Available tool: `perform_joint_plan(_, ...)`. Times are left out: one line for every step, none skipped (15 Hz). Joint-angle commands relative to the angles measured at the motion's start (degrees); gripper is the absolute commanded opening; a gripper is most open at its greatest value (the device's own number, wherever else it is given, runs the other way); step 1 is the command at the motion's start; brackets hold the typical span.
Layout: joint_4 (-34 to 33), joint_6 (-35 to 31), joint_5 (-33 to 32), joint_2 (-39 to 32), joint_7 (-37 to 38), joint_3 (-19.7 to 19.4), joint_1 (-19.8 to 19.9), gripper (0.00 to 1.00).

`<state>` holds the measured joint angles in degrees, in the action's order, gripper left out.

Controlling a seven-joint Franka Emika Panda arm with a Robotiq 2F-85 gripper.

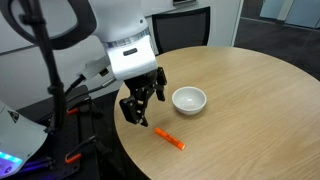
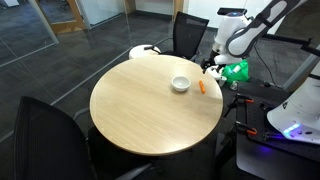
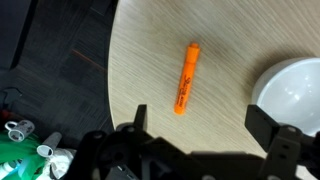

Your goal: Put the orange sharpie in the bowl

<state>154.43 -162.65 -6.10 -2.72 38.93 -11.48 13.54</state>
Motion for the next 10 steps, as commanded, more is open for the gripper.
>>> perform_joint_plan(2.0, -3.51, 0.37, -1.82, 4.31, -1.65, -1.51, 1.0)
perform_joint_plan(2.2, -3.65, 1.43, -2.37, 4.13, -1.79, -1.65, 1.0)
perform_joint_plan(2.26, -4.1, 2.76, -3.27, 3.68, -1.91, -1.72, 1.0)
perform_joint_plan(2.19, -4.11, 4.04, -3.79, 3.3, -2.0, -1.8, 1.0)
perform_joint_plan(2.03, -4.65, 5.67, -4.65, 2.83, -2.04, -1.82, 1.0)
perform_joint_plan(1.95, -5.24, 8.02, -5.3, 1.77, -1.72, -1.74, 1.0)
perform_joint_plan(1.61, -6.33, 10.17, -6.37, 0.93, -1.4, -1.64, 1.0)
perform_joint_plan(1.3, -7.01, 12.3, -7.19, 0.07, -1.05, -1.58, 1.0)
perform_joint_plan(0.82, -7.78, 13.88, -8.41, -0.08, -1.07, -1.91, 1.0)
perform_joint_plan(0.35, -8.2, 14.96, -9.39, -0.18, -1.18, -2.46, 1.0)
